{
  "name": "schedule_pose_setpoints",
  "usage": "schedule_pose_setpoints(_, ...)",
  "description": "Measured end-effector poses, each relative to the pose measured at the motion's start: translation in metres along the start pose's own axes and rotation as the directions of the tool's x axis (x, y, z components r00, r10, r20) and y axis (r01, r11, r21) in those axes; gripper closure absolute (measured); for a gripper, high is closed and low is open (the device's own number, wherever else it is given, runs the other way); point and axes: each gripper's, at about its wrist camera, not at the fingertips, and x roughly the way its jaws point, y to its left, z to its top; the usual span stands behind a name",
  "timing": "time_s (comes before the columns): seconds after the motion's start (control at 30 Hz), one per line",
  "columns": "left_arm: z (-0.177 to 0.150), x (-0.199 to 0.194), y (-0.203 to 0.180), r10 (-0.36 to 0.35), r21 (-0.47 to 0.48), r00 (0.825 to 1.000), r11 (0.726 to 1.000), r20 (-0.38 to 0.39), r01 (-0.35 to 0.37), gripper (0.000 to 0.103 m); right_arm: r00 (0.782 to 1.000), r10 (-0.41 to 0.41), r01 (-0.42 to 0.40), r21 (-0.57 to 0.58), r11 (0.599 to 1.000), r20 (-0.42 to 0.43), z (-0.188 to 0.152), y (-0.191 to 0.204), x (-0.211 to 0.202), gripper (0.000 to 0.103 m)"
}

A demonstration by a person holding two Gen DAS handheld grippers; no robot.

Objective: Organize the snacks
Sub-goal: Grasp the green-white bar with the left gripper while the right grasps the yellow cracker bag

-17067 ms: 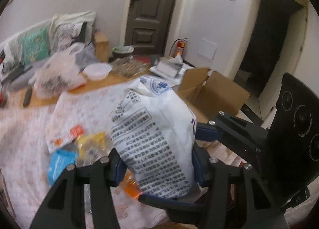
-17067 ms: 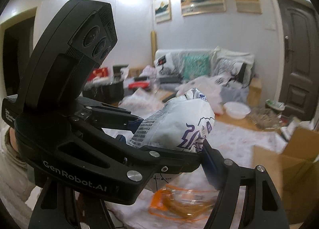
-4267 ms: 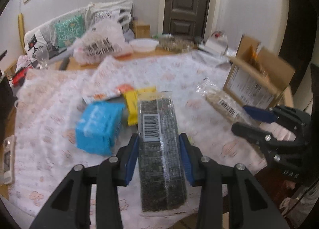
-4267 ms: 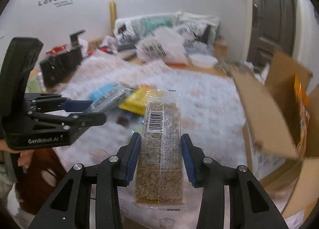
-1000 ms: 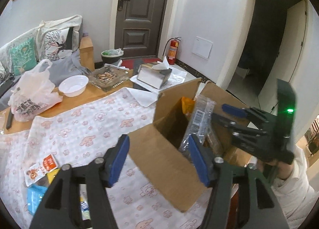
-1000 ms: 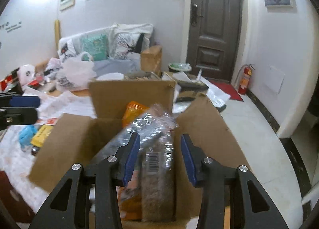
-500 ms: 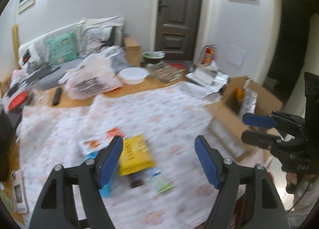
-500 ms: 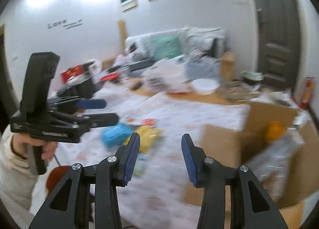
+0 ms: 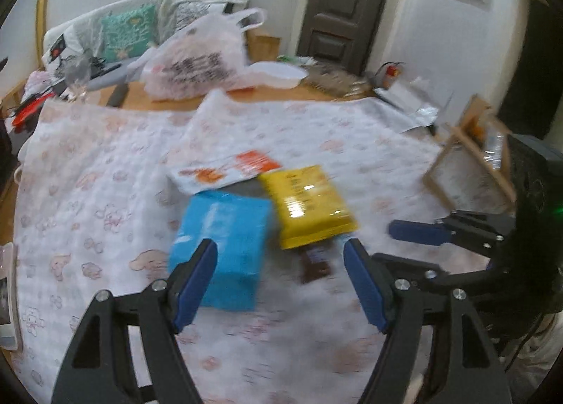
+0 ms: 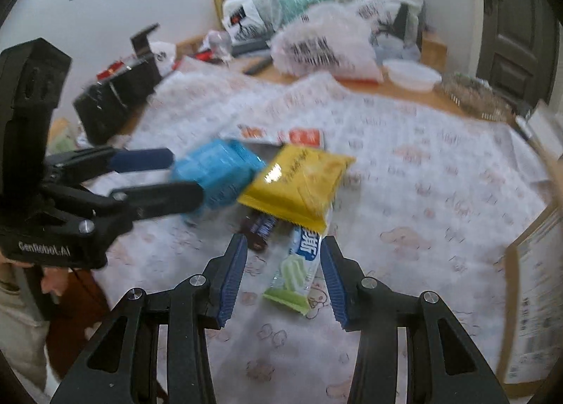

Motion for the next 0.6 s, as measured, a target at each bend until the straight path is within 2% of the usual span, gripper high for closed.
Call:
schedule_pose_setpoints(0.1, -0.001, 0.013, 0.020, 0.023, -0.029, 1.000, 0.999, -0.015, -0.024, 0.032, 1.000, -0.012, 0.012, 0.016, 1.000, -0.011, 0.002, -0.008, 0.016, 0.064)
schedule_pose_setpoints(0.2, 0.001, 0.015, 0.028, 0.037, -0.021, 0.999, 0.999, 0.004, -0.037, 0.032, 1.000, -0.006, 0.007, 0.039, 0.999, -0.008, 0.007, -0.013, 0.029, 0.054)
schedule_pose_setpoints(0.27, 0.002, 0.015, 0.030, 0.028, -0.015, 1.000, 0.999, 0.011, -0.028, 0.032, 1.000, -0.010, 0.010, 0.044, 0.999, 0.000, 0.012, -0.014, 0.032, 0.053)
schedule_pose_setpoints(0.3, 0.003, 0.015, 0.031, 0.020, -0.018, 1.000, 1.000, 0.015, -0.020, 0.032, 1.000, -0.005, 0.005, 0.051, 0.999, 0.009, 0.016, -0.015, 0.032, 0.049)
schedule_pose_setpoints(0.33, 0.004, 0.015, 0.030, 0.008, -0.021, 1.000, 1.000, 0.017, -0.008, 0.032, 1.000, 0.002, -0.003, 0.058, 0.998, 0.020, 0.021, -0.015, 0.033, 0.039)
schedule_pose_setpoints(0.4, 0.009, 0.014, 0.030, -0.031, -0.026, 0.999, 0.999, 0.027, 0.031, 0.032, 0.999, -0.003, 0.001, 0.066, 0.998, 0.037, 0.030, -0.015, 0.039, 0.028)
schedule_pose_setpoints(0.53, 0.014, 0.015, 0.028, -0.068, -0.039, 0.997, 0.997, 0.032, 0.069, 0.033, 1.000, -0.008, 0.006, 0.071, 0.997, 0.030, 0.047, -0.014, 0.061, 0.027)
schedule_pose_setpoints(0.6, 0.015, 0.017, 0.027, -0.077, -0.046, 0.997, 0.996, 0.025, 0.079, 0.041, 1.000, -0.022, 0.021, 0.055, 0.998, 0.015, 0.049, -0.013, 0.071, 0.029)
